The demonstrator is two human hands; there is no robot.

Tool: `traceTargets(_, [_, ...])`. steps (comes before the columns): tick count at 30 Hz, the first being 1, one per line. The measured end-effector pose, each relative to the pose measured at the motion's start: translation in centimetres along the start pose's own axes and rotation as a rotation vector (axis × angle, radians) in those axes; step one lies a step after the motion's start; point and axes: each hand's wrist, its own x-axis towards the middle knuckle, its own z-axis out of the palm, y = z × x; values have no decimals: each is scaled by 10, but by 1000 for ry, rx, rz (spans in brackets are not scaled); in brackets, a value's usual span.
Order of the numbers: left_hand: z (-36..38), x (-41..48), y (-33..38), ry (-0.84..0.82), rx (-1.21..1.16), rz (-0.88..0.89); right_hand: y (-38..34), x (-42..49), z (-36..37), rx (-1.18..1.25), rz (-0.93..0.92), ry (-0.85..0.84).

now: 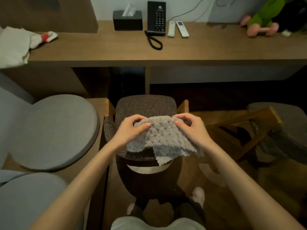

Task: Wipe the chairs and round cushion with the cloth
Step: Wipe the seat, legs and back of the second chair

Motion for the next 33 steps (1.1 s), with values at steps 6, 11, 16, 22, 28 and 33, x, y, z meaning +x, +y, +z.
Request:
traceTargets(6, [96, 52, 53, 12, 36, 31, 51, 15, -98, -13, -5, 54])
traceTargets(11, [198, 94, 108, 50, 70, 31, 101, 26, -199, -1, 17, 56])
traceTargets(16, [289, 142, 174, 30, 78, 93, 149, 22, -300, 38, 61, 114])
traceTargets(22, [394, 205, 235, -66, 124, 205, 202, 13, -396, 99, 74, 262])
traceTargets(28, [492, 267, 284, -234, 110, 243, 261, 8, -476, 112, 212, 429])
traceTargets(33, [561, 303, 311, -374, 151, 248, 306, -1, -532, 44, 285, 492])
